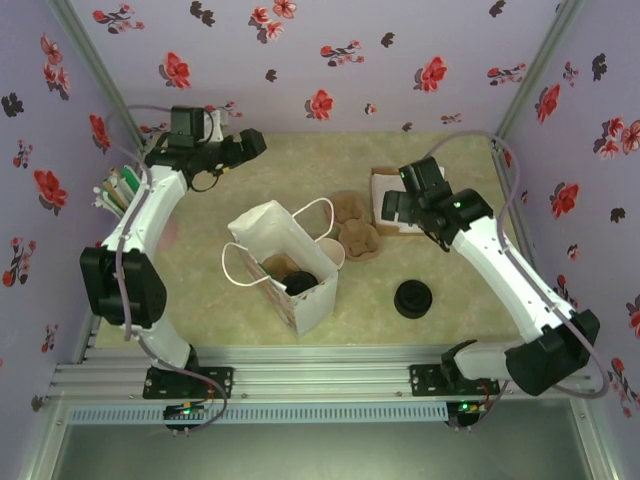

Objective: Pack the takeout coffee

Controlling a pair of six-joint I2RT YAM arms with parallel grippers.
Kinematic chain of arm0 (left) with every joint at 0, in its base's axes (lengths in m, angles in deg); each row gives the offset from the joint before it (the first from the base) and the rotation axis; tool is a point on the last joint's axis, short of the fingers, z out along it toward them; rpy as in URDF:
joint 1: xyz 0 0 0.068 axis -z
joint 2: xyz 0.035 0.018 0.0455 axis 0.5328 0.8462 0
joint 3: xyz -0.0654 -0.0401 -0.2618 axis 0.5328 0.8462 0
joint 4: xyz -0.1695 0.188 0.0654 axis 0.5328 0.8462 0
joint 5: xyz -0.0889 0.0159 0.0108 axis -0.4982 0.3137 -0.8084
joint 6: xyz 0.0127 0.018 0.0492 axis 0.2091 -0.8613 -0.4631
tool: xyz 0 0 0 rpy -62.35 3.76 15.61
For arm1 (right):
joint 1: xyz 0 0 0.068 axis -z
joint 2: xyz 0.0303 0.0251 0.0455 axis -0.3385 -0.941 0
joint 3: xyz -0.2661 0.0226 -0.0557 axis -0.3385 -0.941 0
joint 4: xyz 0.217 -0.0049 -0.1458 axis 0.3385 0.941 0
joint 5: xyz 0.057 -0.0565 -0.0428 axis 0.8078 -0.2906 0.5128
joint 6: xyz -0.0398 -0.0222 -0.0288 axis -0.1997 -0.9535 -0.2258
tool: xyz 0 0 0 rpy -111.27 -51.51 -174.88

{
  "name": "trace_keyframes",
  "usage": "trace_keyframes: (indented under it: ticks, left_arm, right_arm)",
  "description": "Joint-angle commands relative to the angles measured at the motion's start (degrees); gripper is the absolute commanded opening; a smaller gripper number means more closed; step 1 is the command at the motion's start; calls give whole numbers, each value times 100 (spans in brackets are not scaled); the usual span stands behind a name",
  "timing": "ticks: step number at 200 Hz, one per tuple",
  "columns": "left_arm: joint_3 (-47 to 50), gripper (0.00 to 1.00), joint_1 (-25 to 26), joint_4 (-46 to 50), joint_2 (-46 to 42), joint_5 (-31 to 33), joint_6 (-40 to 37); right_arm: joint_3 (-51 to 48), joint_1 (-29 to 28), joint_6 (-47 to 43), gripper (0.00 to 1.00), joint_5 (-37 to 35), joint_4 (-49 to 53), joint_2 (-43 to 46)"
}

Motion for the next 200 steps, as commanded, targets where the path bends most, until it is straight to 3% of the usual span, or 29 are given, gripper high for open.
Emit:
trace_keyframes:
  ticks: [1, 36, 77, 117, 200]
  left_arm:
    - [-459, 99, 122, 0, 412, -170, -187]
    - [-894, 99, 246, 139, 981, -228, -305]
    - [-1334, 99, 368, 283, 1567, -391, -405]
    - [-1571, 99, 448, 432, 1945, -460, -544]
    - [-1523, 99, 536, 501, 2014, -481, -647]
  right_arm:
    - [147, 252, -33, 99, 153, -184, -266]
    - [380, 604, -575, 99, 758, -564, -978]
    - [1414, 894, -938, 82, 894, -112, -2259]
    - [2200, 1175, -1038, 74, 911, 248, -3184]
    - [3469, 1731, -1460, 52, 1193, 732, -4896]
